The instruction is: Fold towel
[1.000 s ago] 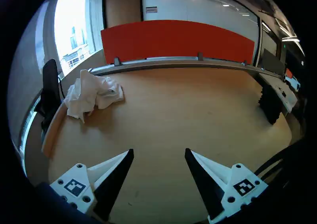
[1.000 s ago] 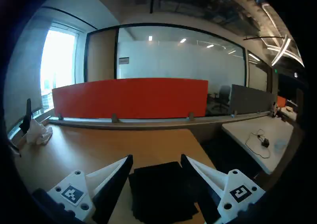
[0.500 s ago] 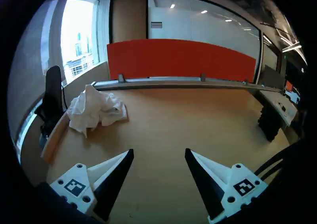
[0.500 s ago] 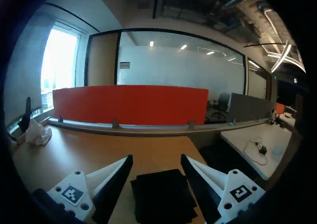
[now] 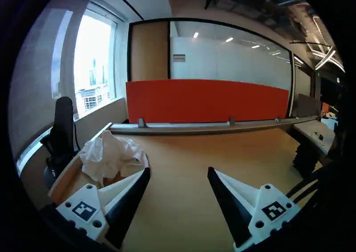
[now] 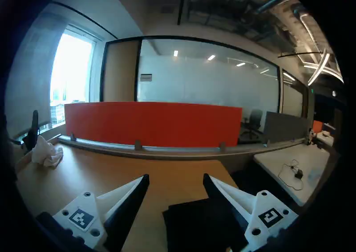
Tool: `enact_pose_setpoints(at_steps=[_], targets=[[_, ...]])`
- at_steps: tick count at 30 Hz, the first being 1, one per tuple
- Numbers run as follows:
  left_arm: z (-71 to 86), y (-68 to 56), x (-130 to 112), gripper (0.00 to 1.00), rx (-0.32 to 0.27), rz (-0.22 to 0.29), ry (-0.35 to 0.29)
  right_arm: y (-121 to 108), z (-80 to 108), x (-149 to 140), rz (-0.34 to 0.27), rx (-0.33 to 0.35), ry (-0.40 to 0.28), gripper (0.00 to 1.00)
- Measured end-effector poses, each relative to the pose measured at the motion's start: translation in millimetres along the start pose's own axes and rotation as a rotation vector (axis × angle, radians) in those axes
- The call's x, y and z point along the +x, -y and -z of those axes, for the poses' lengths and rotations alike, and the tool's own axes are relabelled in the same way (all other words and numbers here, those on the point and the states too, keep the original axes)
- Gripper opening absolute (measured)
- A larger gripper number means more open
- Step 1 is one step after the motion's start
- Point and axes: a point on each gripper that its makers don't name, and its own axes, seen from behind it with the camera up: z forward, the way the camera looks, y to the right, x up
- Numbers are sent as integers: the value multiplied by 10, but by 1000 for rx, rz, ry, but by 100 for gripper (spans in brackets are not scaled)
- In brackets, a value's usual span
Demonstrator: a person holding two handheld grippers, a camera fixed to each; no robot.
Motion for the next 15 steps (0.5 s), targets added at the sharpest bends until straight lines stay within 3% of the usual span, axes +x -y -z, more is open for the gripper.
enact_pose_setpoints(at_steps=[9,15], targets=[[-32,187,496,96,55,12,-158,168,-8,100,16,3,-19,94],[-45,227,649,96,58,10,-197,302,0,172,10,8,-31,94]])
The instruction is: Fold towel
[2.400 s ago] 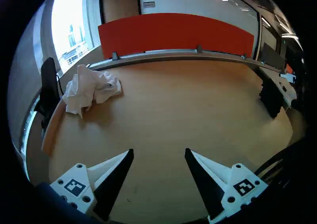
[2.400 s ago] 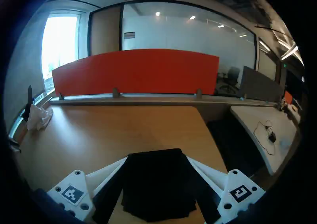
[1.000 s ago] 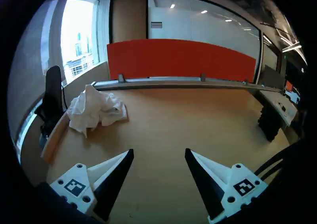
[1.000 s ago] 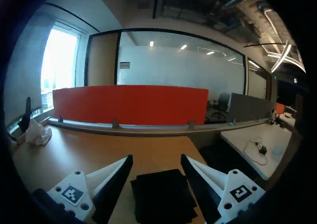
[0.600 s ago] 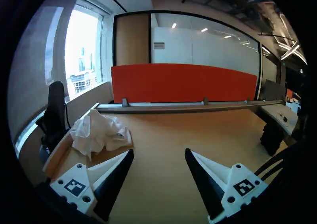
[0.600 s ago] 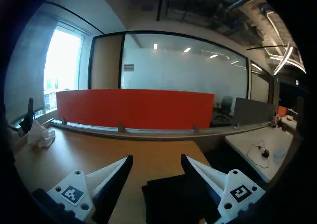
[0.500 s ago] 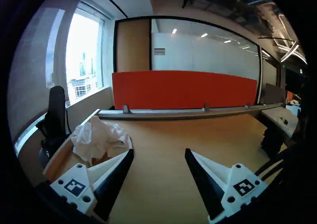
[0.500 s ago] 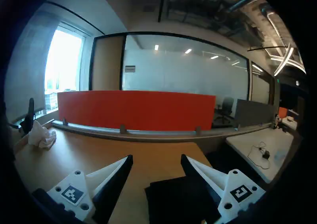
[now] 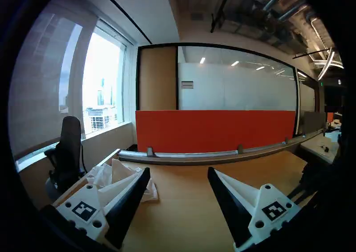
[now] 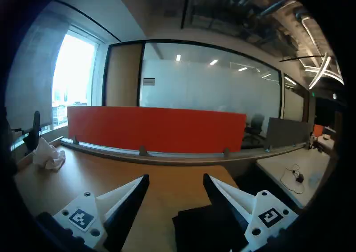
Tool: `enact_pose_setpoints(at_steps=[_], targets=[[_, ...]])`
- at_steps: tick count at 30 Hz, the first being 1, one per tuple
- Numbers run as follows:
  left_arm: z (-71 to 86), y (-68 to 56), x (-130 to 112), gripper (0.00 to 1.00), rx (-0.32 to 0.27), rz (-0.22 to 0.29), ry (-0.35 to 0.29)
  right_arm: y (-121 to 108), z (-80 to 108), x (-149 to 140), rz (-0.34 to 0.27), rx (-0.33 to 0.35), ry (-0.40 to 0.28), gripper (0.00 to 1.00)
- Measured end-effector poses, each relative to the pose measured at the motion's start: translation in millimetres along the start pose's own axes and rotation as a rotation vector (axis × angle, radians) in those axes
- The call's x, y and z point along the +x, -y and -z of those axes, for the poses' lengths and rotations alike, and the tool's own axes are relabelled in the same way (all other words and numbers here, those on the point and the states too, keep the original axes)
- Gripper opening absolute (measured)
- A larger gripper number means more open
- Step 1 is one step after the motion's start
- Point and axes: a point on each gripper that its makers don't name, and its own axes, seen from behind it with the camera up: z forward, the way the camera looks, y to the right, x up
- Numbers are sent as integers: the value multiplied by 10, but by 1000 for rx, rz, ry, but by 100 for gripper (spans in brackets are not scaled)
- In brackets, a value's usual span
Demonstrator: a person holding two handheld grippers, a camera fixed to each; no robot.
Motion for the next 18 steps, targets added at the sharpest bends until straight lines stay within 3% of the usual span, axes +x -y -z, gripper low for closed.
enact_pose_setpoints(at_steps=[18], targets=[[-174,8,234,96,-17,5,-64,701,-62,318,-44,25,-74,94]])
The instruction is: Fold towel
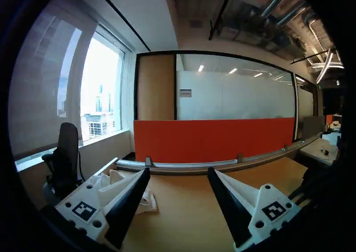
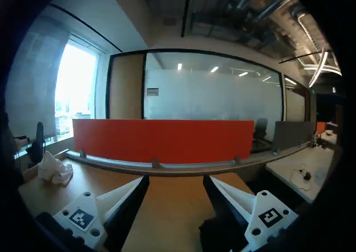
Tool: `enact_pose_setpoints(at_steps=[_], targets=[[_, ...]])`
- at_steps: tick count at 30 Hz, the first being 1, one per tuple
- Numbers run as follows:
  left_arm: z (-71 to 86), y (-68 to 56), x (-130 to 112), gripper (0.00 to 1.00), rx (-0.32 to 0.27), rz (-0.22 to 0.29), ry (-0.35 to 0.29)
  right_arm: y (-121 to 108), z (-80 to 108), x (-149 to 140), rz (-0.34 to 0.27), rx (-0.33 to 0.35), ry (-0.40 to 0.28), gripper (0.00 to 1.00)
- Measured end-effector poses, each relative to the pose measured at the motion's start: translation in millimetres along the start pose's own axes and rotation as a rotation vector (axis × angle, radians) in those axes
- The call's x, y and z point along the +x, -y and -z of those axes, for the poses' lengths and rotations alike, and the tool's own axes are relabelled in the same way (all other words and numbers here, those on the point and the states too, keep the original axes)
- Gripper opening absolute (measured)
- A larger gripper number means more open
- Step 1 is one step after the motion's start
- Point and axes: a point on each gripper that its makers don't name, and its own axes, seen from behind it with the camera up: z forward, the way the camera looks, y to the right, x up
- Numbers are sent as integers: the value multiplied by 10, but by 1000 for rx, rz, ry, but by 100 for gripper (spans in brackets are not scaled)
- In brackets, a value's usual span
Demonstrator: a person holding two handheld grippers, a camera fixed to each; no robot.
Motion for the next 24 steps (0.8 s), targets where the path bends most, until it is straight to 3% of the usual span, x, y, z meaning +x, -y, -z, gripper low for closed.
enact_pose_setpoints(at_steps=[12,24], targets=[[-117,71,47,96,4,10,-17,553,-92,34,-39,35,-24,94],[-187,134,-1,96,4,14,-27,704,-164,61,-41,28,-29,94]])
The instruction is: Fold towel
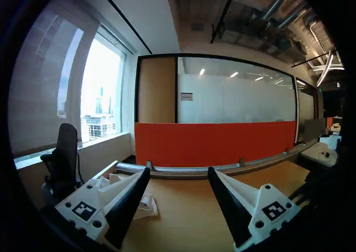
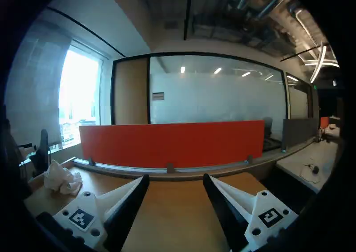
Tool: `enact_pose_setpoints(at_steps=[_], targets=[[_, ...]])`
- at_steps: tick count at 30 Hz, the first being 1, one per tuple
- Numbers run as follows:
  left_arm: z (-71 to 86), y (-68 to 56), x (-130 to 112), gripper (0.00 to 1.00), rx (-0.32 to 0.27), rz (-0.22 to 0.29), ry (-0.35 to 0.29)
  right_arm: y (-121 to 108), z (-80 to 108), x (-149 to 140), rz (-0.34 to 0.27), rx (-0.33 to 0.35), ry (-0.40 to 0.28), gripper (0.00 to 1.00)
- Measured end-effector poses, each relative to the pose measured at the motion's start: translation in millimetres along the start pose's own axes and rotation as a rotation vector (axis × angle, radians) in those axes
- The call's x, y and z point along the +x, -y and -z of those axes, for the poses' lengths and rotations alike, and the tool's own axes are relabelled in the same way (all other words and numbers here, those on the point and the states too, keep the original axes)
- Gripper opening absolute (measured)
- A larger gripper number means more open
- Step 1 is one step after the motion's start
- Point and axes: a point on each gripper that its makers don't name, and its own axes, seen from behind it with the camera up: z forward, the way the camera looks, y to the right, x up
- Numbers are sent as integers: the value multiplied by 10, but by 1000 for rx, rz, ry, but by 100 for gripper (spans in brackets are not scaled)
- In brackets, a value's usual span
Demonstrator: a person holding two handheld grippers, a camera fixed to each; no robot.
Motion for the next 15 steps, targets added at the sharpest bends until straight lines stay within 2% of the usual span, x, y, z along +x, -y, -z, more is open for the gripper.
enact_pose_setpoints(at_steps=[6,15], targets=[[-16,27,-127,96,4,-9,6,44,0,-44,12,-19,-3,94],[-18,-9,-367,96,-16,-23,-28,150,44,-153,40,-29,-16,94]])
